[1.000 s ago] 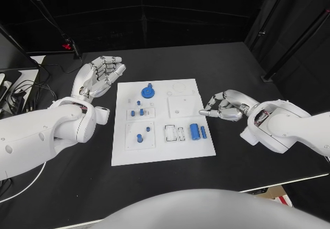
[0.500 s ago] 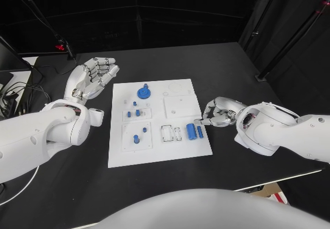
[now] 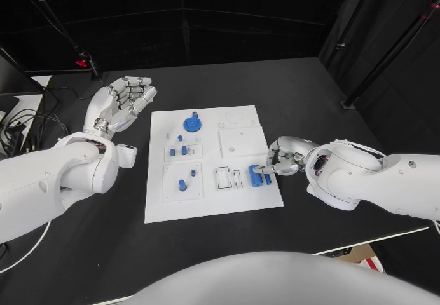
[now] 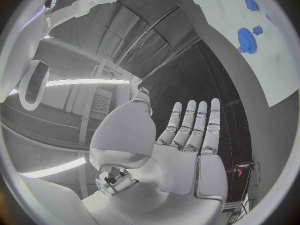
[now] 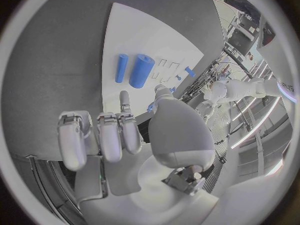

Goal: Assemble the parts on the task board

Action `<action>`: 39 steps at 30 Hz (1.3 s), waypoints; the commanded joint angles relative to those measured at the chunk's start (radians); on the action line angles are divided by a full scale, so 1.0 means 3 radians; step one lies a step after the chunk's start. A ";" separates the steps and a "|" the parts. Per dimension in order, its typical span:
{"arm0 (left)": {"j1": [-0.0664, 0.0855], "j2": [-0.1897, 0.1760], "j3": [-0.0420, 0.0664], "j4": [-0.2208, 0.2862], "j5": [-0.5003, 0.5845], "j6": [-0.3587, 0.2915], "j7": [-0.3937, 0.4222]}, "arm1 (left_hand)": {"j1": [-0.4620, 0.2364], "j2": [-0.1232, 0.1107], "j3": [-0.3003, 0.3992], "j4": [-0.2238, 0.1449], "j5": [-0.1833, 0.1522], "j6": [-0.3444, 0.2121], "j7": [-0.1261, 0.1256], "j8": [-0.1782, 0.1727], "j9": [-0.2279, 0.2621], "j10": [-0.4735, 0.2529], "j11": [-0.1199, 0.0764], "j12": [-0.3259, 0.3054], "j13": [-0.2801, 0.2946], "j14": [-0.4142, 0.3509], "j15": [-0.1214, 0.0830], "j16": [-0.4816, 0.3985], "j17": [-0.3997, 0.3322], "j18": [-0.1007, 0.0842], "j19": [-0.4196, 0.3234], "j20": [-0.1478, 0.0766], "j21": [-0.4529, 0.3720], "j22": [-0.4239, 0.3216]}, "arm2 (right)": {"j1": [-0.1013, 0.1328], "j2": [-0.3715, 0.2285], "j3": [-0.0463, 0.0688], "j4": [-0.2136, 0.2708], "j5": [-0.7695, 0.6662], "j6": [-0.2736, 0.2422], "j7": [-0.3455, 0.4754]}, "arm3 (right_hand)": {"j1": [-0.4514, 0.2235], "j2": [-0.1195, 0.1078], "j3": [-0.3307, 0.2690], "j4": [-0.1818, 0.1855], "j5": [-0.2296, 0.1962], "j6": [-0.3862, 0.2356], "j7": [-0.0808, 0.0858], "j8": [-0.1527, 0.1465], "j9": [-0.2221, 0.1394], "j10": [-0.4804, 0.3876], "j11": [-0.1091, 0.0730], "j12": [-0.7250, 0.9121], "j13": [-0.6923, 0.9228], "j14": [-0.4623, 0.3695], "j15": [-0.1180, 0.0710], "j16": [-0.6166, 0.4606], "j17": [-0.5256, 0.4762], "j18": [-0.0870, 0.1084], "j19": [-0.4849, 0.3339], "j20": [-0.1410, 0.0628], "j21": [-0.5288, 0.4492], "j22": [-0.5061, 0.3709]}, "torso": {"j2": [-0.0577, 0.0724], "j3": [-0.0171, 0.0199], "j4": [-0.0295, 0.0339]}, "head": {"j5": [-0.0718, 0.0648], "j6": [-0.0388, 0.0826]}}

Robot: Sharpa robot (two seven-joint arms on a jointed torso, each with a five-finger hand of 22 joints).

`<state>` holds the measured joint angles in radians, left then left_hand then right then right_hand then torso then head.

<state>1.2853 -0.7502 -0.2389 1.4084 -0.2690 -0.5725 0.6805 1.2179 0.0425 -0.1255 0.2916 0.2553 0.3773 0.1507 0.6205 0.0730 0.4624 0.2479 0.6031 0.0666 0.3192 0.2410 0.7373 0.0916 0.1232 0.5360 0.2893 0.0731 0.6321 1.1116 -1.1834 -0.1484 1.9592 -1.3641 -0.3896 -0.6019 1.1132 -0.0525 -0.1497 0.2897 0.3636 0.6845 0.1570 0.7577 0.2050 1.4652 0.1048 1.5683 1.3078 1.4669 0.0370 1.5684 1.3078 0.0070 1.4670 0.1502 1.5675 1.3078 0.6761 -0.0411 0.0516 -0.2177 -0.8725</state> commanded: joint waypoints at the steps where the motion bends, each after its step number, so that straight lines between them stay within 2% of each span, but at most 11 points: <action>1: 0.0005 -0.0001 0.0003 0.0001 0.0002 0.0027 0.0380 | 0.0010 0.0035 -0.0022 0.0001 0.0008 -0.0033 0.0464 0.0019 -0.0003 -0.0020 0.0003 0.0013 -0.0005 -0.0023 -0.0003 0.0021 -0.0004 -0.0033 0.0008 -0.0001 0.0018 -0.0004 | 0.0001 0.0032 0.0001 -0.0003 -0.0068 0.0134 -0.0088 | -0.0016 -0.0001 0.0021 0.0007 -0.0021 0.0027 0.0005 -0.0016 -0.0005 0.0352 -0.0032 0.0008 0.0877 0.0346 -0.0019 0.0008 0.0877 -0.0023 0.0346 -0.0028 0.0011 0.0877 | 0.0001 0.0000 0.0004 | 0.0006 0.0000; 3: 0.0005 -0.0001 0.0003 0.0002 0.0002 0.0029 0.0380 | 0.0010 0.0035 -0.0022 0.0001 0.0008 -0.0033 0.0464 0.0019 -0.0003 -0.0020 0.0003 0.0013 -0.0005 -0.0023 -0.0003 0.0021 -0.0004 -0.0033 0.0008 -0.0001 0.0018 -0.0004 | 0.0000 0.0050 0.0001 -0.0007 -0.0068 0.0145 -0.0094 | -0.0016 0.0000 0.0023 0.0008 -0.0022 0.0031 0.0005 -0.0018 -0.0006 0.0352 -0.0032 0.0008 0.0877 0.0346 -0.0020 0.0008 0.0877 -0.0023 0.0346 -0.0028 0.0011 0.0877 | 0.0002 0.0002 0.0006 | 0.0015 0.0000; 8: 0.0004 -0.0004 0.0003 0.0001 0.0002 0.0028 0.0381 | 0.0010 0.0035 -0.0022 0.0001 0.0008 -0.0033 0.0464 0.0019 -0.0003 -0.0020 0.0003 0.0013 -0.0005 -0.0023 -0.0003 0.0021 -0.0004 -0.0033 0.0008 -0.0001 0.0018 -0.0004 | -0.0001 0.0076 0.0001 -0.0024 -0.0065 0.0173 -0.0103 | -0.0019 0.0010 0.0029 0.0009 -0.0030 0.0042 0.0003 -0.0026 -0.0010 0.0352 -0.0035 0.0008 0.0877 0.0346 -0.0023 0.0008 0.0877 -0.0023 0.0346 -0.0031 0.0011 0.0877 | 0.0002 -0.0004 0.0001 | 0.0024 0.0000; 14: 0.0004 -0.0006 0.0003 -0.0001 0.0002 0.0024 0.0384 | 0.0010 0.0035 -0.0022 0.0001 0.0008 -0.0033 0.0464 0.0019 -0.0003 -0.0020 0.0003 0.0013 -0.0005 -0.0023 -0.0003 0.0021 -0.0004 -0.0033 0.0008 -0.0001 0.0018 -0.0004 | -0.0002 0.0118 0.0001 -0.0056 -0.0024 0.0223 -0.0112 | -0.0018 0.0032 0.0041 0.0007 -0.0049 0.0069 -0.0003 -0.0040 -0.0017 0.0352 -0.0040 0.0008 0.0877 0.0346 -0.0028 0.0008 0.0877 -0.0023 0.0346 -0.0036 0.0011 0.0877 | 0.0001 -0.0004 0.0001 | 0.0057 0.0000; 22: 0.0004 -0.0006 0.0003 0.0000 0.0002 0.0021 0.0381 | 0.0013 0.0041 -0.0023 0.0001 0.0010 -0.0033 0.0464 0.0021 -0.0004 -0.0021 0.0003 0.0016 -0.0005 -0.0023 -0.0003 0.0024 -0.0008 -0.0033 0.0008 -0.0001 0.0018 -0.0006 | -0.0002 0.0174 0.0001 -0.0089 0.0016 0.0308 -0.0122 | -0.0029 0.0058 0.0045 0.0008 -0.0095 0.0101 -0.0011 -0.0060 -0.0026 0.0352 -0.0048 0.0008 0.0877 0.0346 -0.0034 0.0008 0.0877 -0.0023 0.0346 -0.0043 0.0011 0.0877 | 0.0000 -0.0005 -0.0002 | 0.0069 0.0000; 28: 0.0004 -0.0008 0.0003 -0.0001 0.0002 0.0015 0.0379 | 0.0013 0.0041 -0.0023 0.0001 0.0010 -0.0033 0.0464 0.0021 -0.0004 -0.0021 0.0003 0.0016 -0.0005 -0.0023 -0.0003 0.0024 -0.0008 -0.0033 0.0008 -0.0001 0.0018 -0.0006 | -0.0003 0.0202 0.0001 -0.0101 0.0009 0.0325 -0.0116 | -0.0031 0.0065 0.0046 0.0008 -0.0102 0.0107 -0.0012 -0.0064 -0.0028 0.0352 -0.0050 0.0008 0.0877 0.0346 -0.0035 0.0008 0.0877 -0.0023 0.0346 -0.0044 0.0011 0.0877 | 0.0000 -0.0007 -0.0001 | 0.0060 0.0000; 32: 0.0002 -0.0009 0.0003 0.0000 0.0002 0.0015 0.0380 | 0.0016 0.0045 -0.0023 0.0000 0.0012 -0.0032 0.0464 0.0023 -0.0005 -0.0019 0.0003 0.0018 -0.0004 -0.0023 -0.0003 0.0026 -0.0010 -0.0034 0.0007 -0.0001 0.0018 -0.0007 | -0.0004 0.0214 0.0001 -0.0101 0.0029 0.0346 -0.0112 | -0.0032 0.0071 0.0047 0.0008 -0.0104 0.0111 -0.0014 -0.0067 -0.0029 0.0352 -0.0051 0.0008 0.0877 0.0346 -0.0035 0.0008 0.0877 -0.0023 0.0346 -0.0045 0.0011 0.0877 | 0.0001 -0.0004 0.0000 | 0.0068 0.0000; 39: 0.0000 -0.0011 0.0003 0.0002 0.0002 0.0019 0.0370 | 0.0018 0.0047 -0.0023 0.0000 0.0013 -0.0032 0.0464 0.0024 -0.0005 -0.0020 0.0003 0.0020 -0.0004 -0.0022 -0.0003 0.0028 -0.0011 -0.0034 0.0007 -0.0001 0.0018 -0.0008 | -0.0005 0.0250 0.0002 -0.0125 0.0066 0.0369 -0.0114 | -0.0029 0.0097 0.0053 0.0006 -0.0112 0.0122 -0.0017 -0.0078 -0.0034 0.0352 -0.0055 0.0008 0.0877 0.0346 -0.0037 0.0008 0.0877 -0.0023 0.0346 -0.0047 0.0011 0.0877 | 0.0001 -0.0010 -0.0003 | 0.0071 0.0000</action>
<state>1.2841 -0.7533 -0.2389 1.4074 -0.2690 -0.5718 0.6805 1.2231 0.0478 -0.1255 0.2916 0.2553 0.3773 0.1507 0.6243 0.0723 0.4624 0.2479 0.6031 0.0666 0.3192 0.2409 0.7412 0.0891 0.1233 0.5359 0.2893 0.0731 0.6311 1.1096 -1.1106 -0.1481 1.9226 -1.3541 -0.2951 -0.6353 1.1028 -0.0336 -0.1393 0.2903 0.3365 0.7129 0.1534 0.7375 0.1962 1.4685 0.0944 1.5683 1.3077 1.4641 0.0327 1.5684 1.3075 0.0072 1.4667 0.1431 1.5675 1.3076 0.6757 -0.0433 0.0515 -0.1965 -0.8726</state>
